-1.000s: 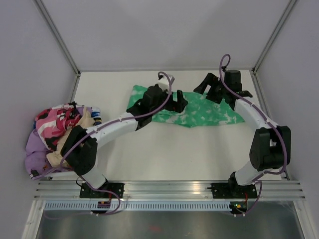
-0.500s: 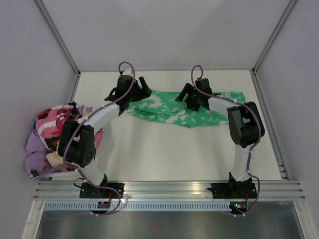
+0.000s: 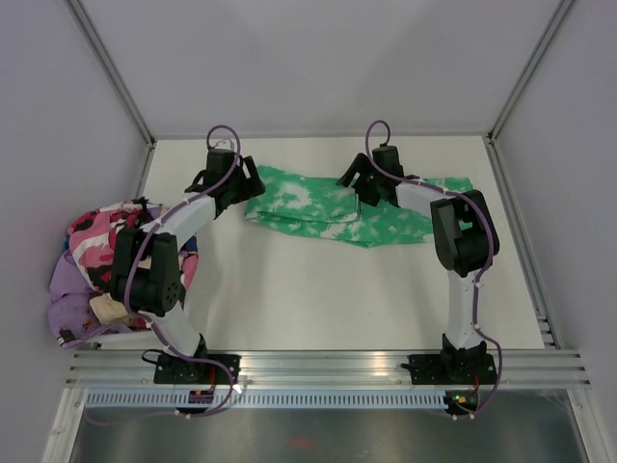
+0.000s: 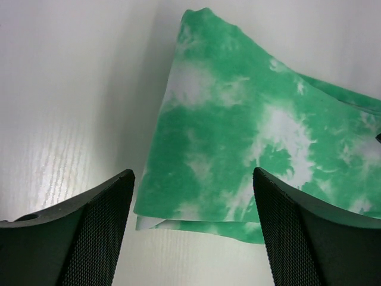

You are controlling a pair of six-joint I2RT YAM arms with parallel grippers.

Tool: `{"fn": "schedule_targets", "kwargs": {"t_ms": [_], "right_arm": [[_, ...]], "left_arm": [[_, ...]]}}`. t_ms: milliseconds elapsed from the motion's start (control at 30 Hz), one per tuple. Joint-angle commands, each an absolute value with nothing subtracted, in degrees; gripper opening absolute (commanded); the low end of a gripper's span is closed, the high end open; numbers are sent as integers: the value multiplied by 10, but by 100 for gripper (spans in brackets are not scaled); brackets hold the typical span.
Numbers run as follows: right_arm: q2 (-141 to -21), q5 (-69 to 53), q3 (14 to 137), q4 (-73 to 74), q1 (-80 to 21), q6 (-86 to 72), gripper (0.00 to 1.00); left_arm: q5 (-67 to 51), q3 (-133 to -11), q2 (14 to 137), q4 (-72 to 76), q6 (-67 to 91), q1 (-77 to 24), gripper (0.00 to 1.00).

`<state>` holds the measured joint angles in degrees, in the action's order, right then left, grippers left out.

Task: Fold and stack the trousers
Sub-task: Fold the trousers

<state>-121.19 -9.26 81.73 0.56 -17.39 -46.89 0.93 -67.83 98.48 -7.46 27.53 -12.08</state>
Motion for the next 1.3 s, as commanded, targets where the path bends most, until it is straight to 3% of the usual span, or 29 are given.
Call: {"fn": "schedule_targets", "kwargs": {"t_ms": [0,233,433,467,500,700,900,1000,1033,1100,1133,1267], "right_arm": [[-1224,-101,828,-26,-183,-494,85],[-1246,-93,878,-22,-184,-443,59],[-1234,-84,881,-24,-184,-393,16],[-1225,-75,877,-22,-183,-387,3],[-1217,-69,861,-25,-184,-377,0],[-1157,-34,740,-96,-184,-345,0],[-1151,-27,710,-66,-185,-337,0],[-1143,-44,720,-51,-184,-320,13],[-1139,-54,728,-45,-185,-316,28],[-1129,-72,756,-33,-185,-306,46],[-1123,-82,769,-26,-185,-302,60],[-1095,-73,856,51,-185,-278,73]], "left_arm": [[7,-667,988,-73,236,-110,86],[-77,-655,992,-33,207,-98,86],[-69,-651,1012,-14,180,-98,86],[-63,-653,1013,-15,178,-97,86],[-48,-653,1015,-17,180,-94,86],[-55,-654,1029,-21,211,-61,86],[-44,-671,1037,-43,185,-54,86],[-51,-683,1041,-48,174,-54,86],[-54,-688,1048,-53,171,-54,86],[-66,-707,1066,-69,171,-54,86],[-69,-714,1073,-74,170,-54,86],[-90,-727,1092,-67,164,-54,86]]}}
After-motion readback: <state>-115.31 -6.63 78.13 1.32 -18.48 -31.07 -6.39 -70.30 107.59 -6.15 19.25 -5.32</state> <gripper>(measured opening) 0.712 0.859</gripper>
